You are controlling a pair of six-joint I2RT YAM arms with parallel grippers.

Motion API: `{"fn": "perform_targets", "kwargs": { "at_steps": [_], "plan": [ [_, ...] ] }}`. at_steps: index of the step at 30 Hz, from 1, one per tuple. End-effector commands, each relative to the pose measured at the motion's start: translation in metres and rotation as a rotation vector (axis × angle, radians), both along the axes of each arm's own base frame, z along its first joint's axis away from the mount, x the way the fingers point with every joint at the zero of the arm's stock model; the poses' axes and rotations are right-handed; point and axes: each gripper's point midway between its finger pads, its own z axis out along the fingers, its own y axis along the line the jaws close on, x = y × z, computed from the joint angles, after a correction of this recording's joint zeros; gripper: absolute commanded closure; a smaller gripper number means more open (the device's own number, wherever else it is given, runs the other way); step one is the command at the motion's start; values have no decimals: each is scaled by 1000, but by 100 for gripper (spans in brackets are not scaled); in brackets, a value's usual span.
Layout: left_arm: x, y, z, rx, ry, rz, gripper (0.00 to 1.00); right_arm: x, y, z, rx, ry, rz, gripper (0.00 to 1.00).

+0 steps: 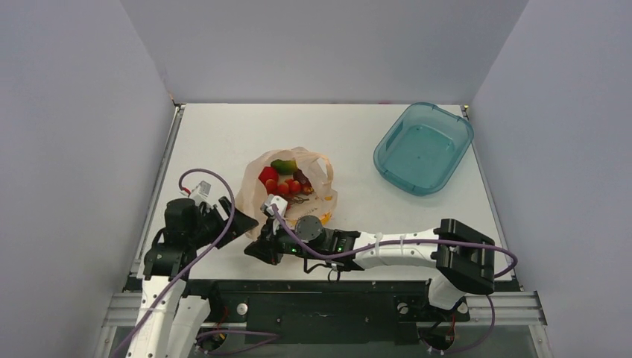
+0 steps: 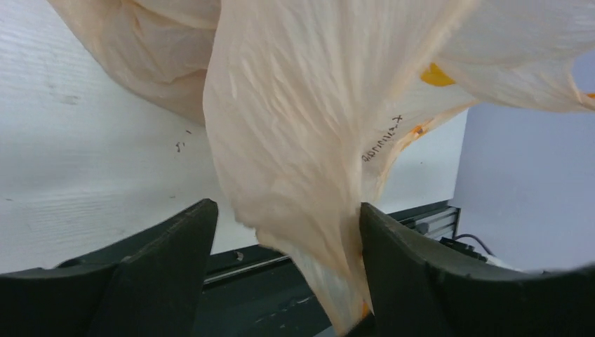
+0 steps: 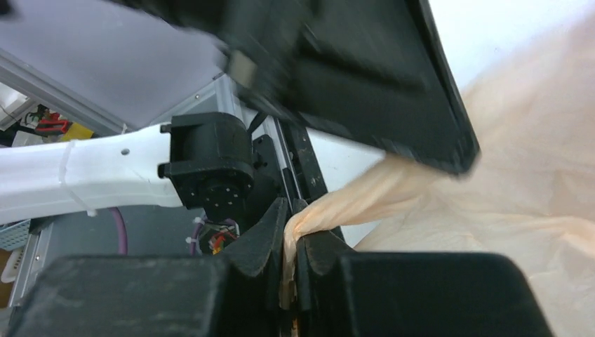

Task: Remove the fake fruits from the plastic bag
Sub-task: Adjust the plastic bag at the center of the board, then take out the fake fruit from the plastic bag.

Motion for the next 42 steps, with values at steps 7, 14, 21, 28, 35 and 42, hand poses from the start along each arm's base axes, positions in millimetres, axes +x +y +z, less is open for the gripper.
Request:
{"fn": "perform_targets", "kwargs": {
  "at_steps": [7,14,21,28,35,42],
  "plan": [
    [30,-33,33,-165,-111,-153,100,2,-5,50,-26,-32,-42,66],
    [25,-39,47,-138,-288,-252,100,46,-62,55,-3,-61,-326,53],
    [19,-48,26,-164,-253,-348,100,39,-92,78,14,-130,-211,42],
    [35,-45,37,-114,-279,-352,100,13,-92,79,16,-122,-84,39],
    [29,-45,46,-15,-267,-509,100,77,-107,58,-129,-79,-384,50],
    [16,-56,30,-34,-259,-539,100,135,-98,11,-230,-11,-540,59]
  ]
}}
